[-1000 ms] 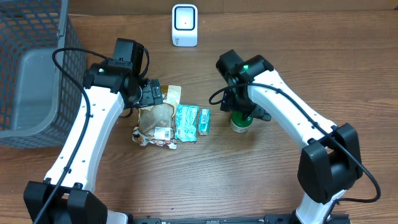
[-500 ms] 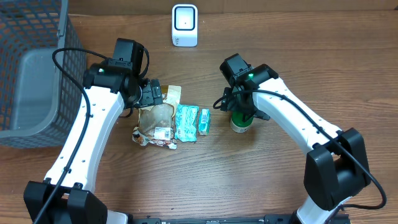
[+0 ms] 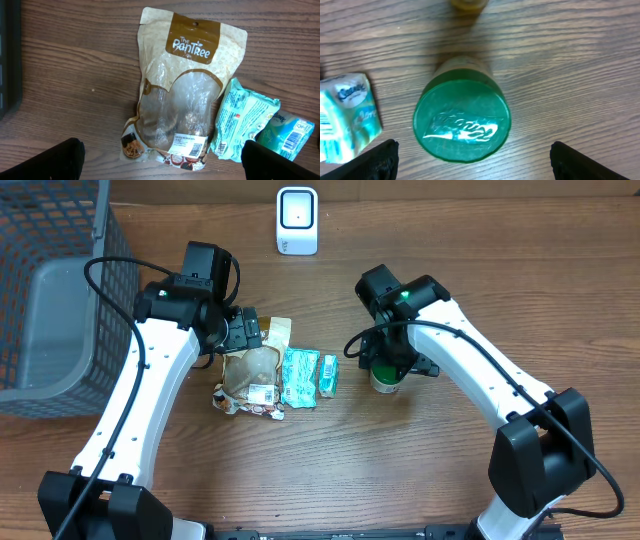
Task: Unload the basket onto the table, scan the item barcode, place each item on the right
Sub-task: 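Move the right gripper above the green-capped jar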
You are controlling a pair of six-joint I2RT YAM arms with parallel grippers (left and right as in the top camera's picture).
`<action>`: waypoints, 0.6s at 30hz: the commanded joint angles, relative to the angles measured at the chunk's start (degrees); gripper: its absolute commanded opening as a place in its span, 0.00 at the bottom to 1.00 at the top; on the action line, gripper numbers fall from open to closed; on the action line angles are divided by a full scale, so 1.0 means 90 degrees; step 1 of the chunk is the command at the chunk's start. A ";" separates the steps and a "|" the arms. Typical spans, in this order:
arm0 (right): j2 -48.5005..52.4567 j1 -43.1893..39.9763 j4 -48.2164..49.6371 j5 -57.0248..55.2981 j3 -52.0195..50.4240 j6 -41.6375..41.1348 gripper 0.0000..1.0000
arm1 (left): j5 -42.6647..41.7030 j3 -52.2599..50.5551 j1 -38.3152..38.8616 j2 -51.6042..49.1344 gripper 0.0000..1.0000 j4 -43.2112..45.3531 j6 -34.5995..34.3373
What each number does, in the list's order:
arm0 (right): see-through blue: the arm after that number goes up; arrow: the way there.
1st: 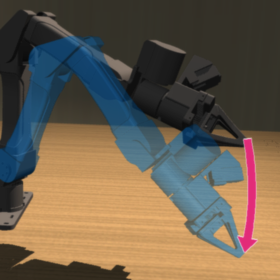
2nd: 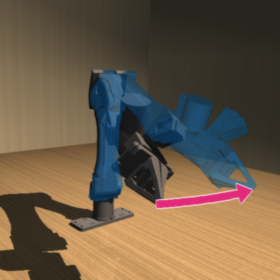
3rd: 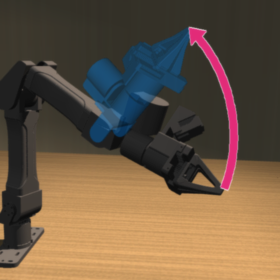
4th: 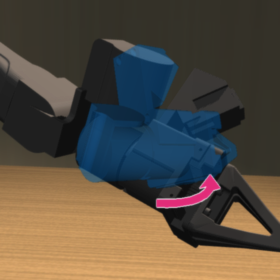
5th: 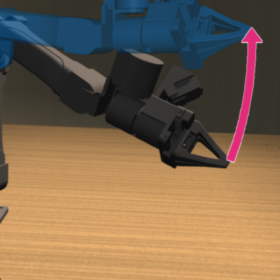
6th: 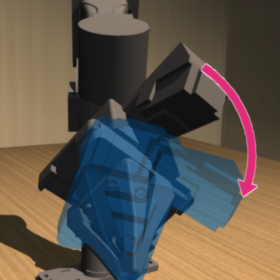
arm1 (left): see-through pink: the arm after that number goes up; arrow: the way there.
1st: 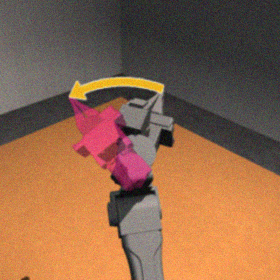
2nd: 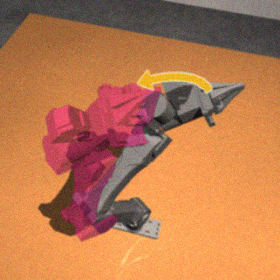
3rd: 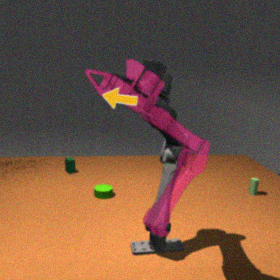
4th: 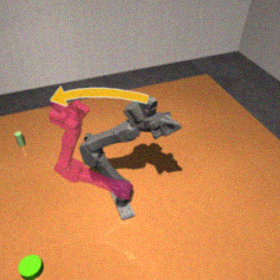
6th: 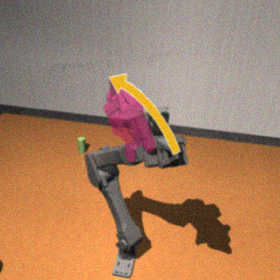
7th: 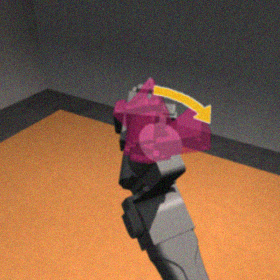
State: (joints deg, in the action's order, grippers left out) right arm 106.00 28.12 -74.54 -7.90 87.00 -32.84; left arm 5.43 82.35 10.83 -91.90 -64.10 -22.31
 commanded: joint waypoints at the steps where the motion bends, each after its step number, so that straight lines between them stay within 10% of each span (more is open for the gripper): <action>1: 0.0068 -0.0015 0.0056 0.0102 0.0267 0.0160 0.93 | 0.0061 0.0070 0.0007 0.0034 1.00 0.0005 0.0002; 18: -0.0228 -0.0015 0.0010 0.0522 0.0444 0.1207 1.00 | 0.0061 0.0070 0.0007 0.0034 1.00 0.0005 0.0002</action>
State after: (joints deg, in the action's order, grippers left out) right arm 106.06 28.12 -74.54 -3.75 89.84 -24.49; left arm 5.45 82.35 10.83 -91.90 -64.10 -22.31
